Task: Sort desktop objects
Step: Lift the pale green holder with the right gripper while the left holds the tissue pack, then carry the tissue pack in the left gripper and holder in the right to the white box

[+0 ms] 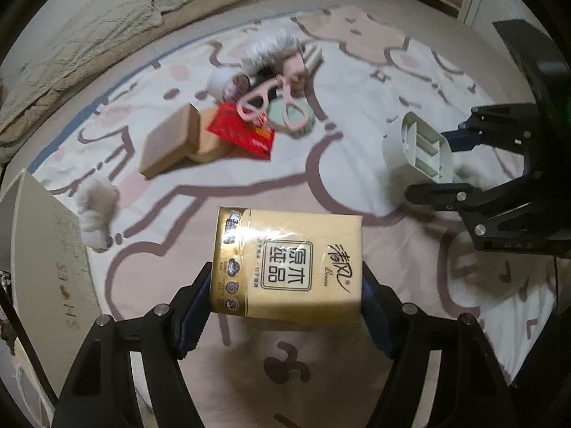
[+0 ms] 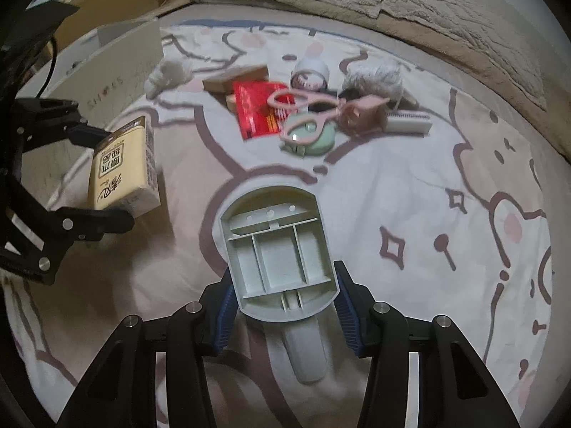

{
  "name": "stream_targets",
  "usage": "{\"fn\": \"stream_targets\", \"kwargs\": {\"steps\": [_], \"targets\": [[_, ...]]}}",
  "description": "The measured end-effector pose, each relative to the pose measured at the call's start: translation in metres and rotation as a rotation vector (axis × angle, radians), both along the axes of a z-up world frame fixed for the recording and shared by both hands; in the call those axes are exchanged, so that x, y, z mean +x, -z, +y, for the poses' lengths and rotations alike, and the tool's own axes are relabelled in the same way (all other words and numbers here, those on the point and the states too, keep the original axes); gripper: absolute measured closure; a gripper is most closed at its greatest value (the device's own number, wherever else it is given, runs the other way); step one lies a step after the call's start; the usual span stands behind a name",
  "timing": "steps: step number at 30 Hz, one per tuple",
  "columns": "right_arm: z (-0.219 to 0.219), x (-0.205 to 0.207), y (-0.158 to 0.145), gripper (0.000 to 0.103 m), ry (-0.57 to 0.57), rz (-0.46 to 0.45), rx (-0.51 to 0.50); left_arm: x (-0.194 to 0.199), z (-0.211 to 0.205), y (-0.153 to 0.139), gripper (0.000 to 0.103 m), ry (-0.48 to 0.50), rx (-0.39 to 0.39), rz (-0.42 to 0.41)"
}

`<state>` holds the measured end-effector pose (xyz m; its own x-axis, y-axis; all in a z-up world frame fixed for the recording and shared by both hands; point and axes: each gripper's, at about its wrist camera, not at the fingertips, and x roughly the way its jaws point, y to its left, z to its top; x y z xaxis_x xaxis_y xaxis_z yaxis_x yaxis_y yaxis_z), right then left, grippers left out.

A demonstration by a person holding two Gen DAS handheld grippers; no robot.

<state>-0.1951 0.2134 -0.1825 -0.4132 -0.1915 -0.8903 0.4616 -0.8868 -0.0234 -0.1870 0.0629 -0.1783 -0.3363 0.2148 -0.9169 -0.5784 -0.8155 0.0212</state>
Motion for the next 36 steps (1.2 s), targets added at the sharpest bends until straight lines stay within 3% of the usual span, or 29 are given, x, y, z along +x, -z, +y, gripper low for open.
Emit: {"fn": "stream_targets", "kwargs": {"steps": [19, 36], "targets": [[-0.037, -0.01, -0.076, 0.053, 0.019, 0.105, -0.101, 0.011, -0.048, -0.072, 0.028, -0.143, 0.07, 0.142], [-0.097, -0.005, -0.14, 0.053, -0.026, 0.205, -0.161, 0.034, -0.149, -0.124, 0.028, -0.426, 0.062, 0.264]]}}
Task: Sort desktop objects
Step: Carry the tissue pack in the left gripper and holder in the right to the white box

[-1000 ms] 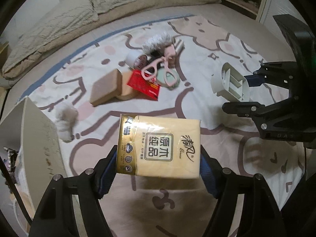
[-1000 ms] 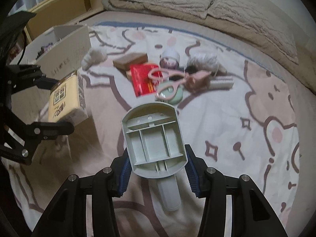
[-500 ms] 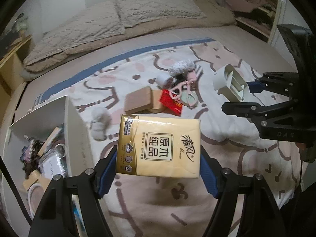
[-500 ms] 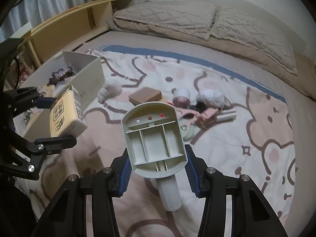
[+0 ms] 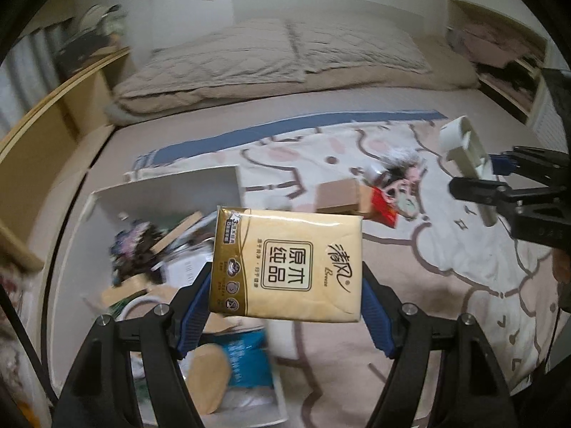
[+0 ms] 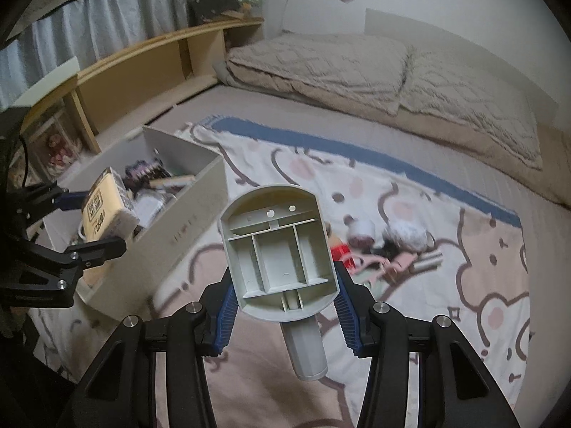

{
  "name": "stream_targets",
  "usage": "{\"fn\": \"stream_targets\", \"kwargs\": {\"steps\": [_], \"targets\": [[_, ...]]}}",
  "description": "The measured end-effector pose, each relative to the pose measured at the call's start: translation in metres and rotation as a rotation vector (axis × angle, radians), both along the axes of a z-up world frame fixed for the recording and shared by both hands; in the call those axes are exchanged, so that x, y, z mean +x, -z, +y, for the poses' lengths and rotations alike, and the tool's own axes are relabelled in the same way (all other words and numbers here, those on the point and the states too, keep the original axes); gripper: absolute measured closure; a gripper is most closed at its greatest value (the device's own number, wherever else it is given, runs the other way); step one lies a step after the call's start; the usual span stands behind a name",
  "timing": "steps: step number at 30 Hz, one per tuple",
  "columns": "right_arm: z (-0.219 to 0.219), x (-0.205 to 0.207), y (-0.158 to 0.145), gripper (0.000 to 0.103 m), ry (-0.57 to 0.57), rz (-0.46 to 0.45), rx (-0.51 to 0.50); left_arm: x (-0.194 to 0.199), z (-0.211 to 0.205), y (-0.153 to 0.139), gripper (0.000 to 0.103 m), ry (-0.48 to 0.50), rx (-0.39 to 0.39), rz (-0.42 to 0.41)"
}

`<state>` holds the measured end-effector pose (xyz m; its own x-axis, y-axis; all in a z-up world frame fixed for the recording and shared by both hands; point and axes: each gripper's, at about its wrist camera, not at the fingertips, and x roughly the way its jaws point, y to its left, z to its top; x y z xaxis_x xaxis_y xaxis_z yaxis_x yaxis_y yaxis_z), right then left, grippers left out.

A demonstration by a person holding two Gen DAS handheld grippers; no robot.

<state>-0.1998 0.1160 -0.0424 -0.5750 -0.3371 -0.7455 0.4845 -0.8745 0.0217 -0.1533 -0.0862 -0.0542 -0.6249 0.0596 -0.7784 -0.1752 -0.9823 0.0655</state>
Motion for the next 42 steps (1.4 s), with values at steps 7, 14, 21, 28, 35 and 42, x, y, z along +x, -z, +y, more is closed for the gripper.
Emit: {"fn": "stream_targets", "kwargs": {"steps": [7, 14, 21, 28, 35, 42], "targets": [[-0.033, -0.003, -0.013, 0.053, -0.02, 0.026, 0.002, 0.008, -0.039, -0.003, 0.028, -0.111, -0.018, 0.003], [-0.064, -0.007, -0.02, 0.053, -0.03, 0.021, -0.029, 0.012, -0.079, -0.006, 0.028, -0.214, -0.008, 0.005], [-0.097, -0.011, -0.021, 0.053, -0.041, 0.001, -0.084, 0.015, -0.123, -0.002, 0.028, -0.358, 0.002, -0.019], [-0.133, -0.003, -0.009, 0.053, -0.114, -0.04, -0.093, 0.019, -0.161, 0.018, 0.028, -0.491, 0.012, -0.099], [-0.167, 0.008, 0.002, 0.053, -0.181, -0.072, -0.093, 0.02, -0.178, 0.033, 0.028, -0.527, -0.009, -0.142], [-0.193, 0.014, 0.007, 0.053, -0.234, -0.098, -0.102, 0.017, -0.177, 0.051, 0.028, -0.513, -0.077, -0.196]]}}
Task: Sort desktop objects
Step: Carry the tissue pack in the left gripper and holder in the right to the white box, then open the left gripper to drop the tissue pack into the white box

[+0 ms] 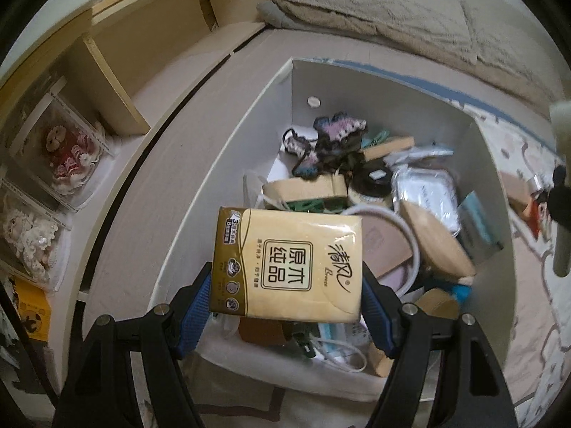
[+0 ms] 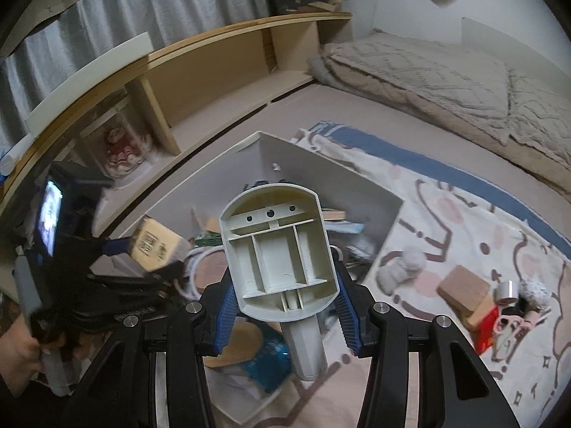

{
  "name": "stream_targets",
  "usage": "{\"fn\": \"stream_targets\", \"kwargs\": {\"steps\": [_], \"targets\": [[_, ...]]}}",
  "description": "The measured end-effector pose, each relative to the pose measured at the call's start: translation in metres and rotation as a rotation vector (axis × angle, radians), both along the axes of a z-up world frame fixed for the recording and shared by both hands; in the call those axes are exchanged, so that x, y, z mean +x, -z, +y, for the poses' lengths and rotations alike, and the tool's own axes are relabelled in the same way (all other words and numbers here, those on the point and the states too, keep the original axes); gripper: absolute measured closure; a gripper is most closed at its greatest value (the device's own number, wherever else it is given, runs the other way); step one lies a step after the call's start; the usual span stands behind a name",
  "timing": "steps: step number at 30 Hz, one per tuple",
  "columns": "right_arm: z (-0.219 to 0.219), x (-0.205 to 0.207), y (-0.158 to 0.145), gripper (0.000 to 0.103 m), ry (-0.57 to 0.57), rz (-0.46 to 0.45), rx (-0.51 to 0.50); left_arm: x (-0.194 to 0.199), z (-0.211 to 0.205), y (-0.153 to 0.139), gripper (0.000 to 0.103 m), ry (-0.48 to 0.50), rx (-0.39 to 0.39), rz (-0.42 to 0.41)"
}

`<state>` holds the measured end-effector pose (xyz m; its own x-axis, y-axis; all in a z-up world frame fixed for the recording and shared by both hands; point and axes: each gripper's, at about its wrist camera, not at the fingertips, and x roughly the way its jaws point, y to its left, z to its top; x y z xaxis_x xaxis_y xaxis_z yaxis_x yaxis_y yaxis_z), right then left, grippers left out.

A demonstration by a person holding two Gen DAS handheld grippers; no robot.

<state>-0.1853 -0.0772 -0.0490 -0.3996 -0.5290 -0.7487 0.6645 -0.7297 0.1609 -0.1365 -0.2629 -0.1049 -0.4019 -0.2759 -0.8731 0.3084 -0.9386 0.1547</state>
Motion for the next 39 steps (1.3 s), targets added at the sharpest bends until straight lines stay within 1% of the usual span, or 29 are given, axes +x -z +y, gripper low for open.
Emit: {"fn": "stream_targets", "kwargs": {"steps": [4, 10, 16, 18, 20, 21, 25, 29, 33, 35, 37, 39], "targets": [[-0.009, 0.001, 0.002, 0.053, -0.016, -0.011, -0.007, -0.001, -0.001, 0.004, 0.028, 0.003, -0.011, -0.014], [-0.018, -0.001, 0.005, 0.053, -0.024, -0.027, -0.017, -0.002, -0.003, 0.013, 0.028, 0.004, -0.005, -0.052], [-0.019, -0.007, 0.01, 0.053, -0.02, -0.043, -0.019, 0.0, -0.005, 0.018, 0.027, 0.019, 0.005, -0.072], [-0.021, -0.01, 0.012, 0.053, -0.019, -0.048, -0.019, 0.0, -0.005, 0.019, 0.023, 0.025, 0.008, -0.077], [-0.022, -0.013, 0.014, 0.053, -0.015, -0.057, -0.025, 0.001, -0.003, 0.018, 0.014, 0.035, -0.017, -0.075], [-0.023, -0.015, 0.016, 0.053, -0.013, -0.063, -0.027, 0.001, -0.003, 0.017, 0.013, 0.038, -0.024, -0.072], [-0.029, -0.021, 0.023, 0.053, -0.014, -0.075, -0.021, 0.004, -0.001, 0.008, 0.013, 0.057, -0.038, -0.05], [-0.039, -0.028, 0.035, 0.053, -0.018, -0.077, 0.02, 0.012, 0.003, -0.012, 0.013, 0.077, -0.032, -0.003], [-0.051, -0.036, 0.049, 0.053, -0.014, -0.06, 0.078, 0.026, 0.01, -0.03, 0.013, 0.106, -0.009, 0.039], [-0.055, -0.04, 0.055, 0.053, -0.012, -0.062, 0.093, 0.031, 0.014, -0.035, 0.013, 0.111, 0.014, 0.045], [-0.058, -0.043, 0.06, 0.053, -0.012, -0.068, 0.108, 0.036, 0.016, -0.036, 0.013, 0.119, 0.058, 0.045], [-0.063, -0.046, 0.065, 0.053, -0.017, -0.075, 0.127, 0.04, 0.019, -0.039, 0.013, 0.129, 0.066, 0.047]]}}
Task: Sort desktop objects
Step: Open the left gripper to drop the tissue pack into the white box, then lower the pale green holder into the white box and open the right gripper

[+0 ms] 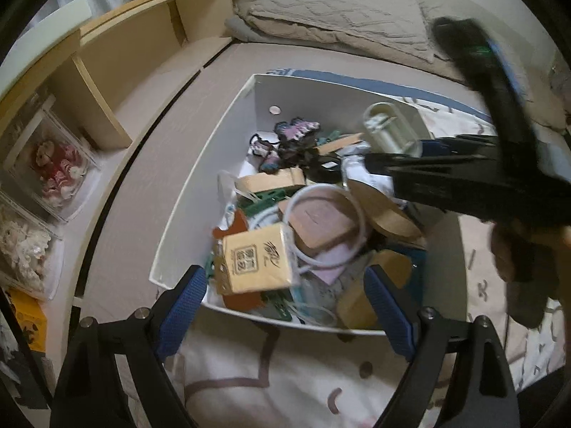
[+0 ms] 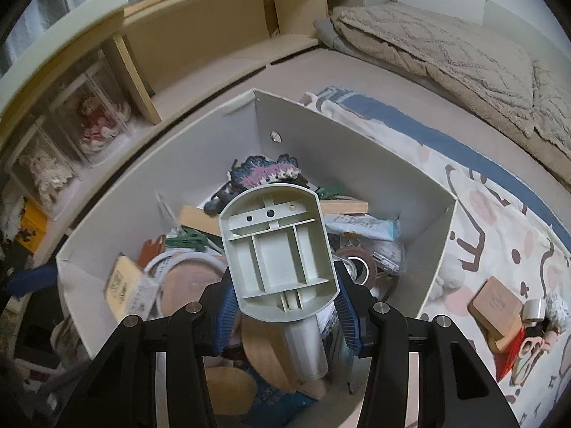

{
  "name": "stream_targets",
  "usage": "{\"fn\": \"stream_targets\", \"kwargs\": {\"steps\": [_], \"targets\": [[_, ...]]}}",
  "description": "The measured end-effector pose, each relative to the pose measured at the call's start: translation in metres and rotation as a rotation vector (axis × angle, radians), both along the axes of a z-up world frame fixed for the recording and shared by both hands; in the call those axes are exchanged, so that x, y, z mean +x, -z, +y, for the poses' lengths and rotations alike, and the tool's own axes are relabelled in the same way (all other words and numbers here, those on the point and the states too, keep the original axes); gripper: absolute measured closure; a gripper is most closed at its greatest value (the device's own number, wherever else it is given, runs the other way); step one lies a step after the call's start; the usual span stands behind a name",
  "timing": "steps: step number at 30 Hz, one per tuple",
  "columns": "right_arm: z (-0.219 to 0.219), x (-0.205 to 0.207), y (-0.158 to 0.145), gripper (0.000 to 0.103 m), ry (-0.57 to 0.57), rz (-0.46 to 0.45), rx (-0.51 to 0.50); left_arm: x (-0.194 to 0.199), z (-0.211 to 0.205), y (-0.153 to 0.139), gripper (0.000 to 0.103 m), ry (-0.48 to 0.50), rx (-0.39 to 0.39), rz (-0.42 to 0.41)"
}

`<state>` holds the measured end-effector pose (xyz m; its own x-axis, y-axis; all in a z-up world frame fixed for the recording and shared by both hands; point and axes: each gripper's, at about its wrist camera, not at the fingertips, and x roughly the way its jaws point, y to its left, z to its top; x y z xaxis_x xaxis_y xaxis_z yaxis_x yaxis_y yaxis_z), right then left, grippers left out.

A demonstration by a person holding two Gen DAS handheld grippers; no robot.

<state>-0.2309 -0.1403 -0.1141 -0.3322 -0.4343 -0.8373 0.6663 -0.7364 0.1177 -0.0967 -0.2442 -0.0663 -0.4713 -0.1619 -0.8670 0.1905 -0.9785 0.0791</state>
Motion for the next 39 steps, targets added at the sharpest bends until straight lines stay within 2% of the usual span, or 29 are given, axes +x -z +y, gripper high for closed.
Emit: {"fn": "stream_targets", "kwargs": {"steps": [10, 16, 29, 32, 39], "targets": [[-0.008, -0.008, 0.023, 0.053, 0.007, -0.028, 0.101, 0.013, 0.002, -0.004, 0.013, 0.016, 0.014, 0.029], [-0.01, -0.012, 0.025, 0.053, 0.016, -0.042, 0.093, 0.012, -0.003, -0.004, 0.013, 0.006, 0.047, 0.029], [-0.022, -0.014, 0.03, 0.053, 0.02, -0.036, 0.088, 0.014, -0.002, -0.003, 0.013, 0.02, 0.027, 0.043], [-0.022, -0.016, 0.03, 0.038, 0.031, -0.019, 0.097, 0.014, -0.003, -0.003, 0.013, 0.014, 0.034, 0.045], [-0.02, -0.018, 0.028, 0.038, 0.034, -0.024, 0.073, 0.013, -0.005, -0.004, 0.013, 0.013, 0.039, 0.046]]}}
